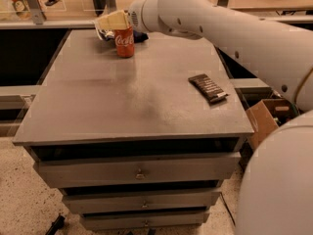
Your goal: Move blue plastic bottle near blue chip bag
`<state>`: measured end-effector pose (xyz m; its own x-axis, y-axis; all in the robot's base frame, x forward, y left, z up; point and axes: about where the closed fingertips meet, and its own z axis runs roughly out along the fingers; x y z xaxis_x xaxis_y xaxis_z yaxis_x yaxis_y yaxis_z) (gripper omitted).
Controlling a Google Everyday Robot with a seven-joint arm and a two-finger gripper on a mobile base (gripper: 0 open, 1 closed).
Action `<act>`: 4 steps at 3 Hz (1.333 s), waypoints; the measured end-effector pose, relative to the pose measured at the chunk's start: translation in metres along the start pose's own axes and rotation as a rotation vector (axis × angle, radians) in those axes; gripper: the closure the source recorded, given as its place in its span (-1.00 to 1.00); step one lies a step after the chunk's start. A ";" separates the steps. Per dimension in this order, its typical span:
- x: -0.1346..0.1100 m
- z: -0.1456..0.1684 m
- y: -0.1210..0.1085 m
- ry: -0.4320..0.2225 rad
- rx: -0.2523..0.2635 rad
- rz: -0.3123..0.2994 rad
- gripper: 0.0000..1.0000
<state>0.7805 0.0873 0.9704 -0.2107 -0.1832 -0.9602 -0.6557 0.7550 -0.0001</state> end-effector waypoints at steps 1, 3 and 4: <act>-0.001 0.021 -0.007 0.000 -0.003 -0.007 -1.00; -0.003 0.056 -0.014 0.010 -0.029 -0.032 -0.80; 0.003 0.066 -0.013 0.024 -0.055 -0.050 -1.00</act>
Offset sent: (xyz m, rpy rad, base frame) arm 0.0613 0.0236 -0.0107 -0.0159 -0.0103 0.0165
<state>0.8362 0.1190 0.9492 -0.1936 -0.2348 -0.9526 -0.7045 0.7090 -0.0315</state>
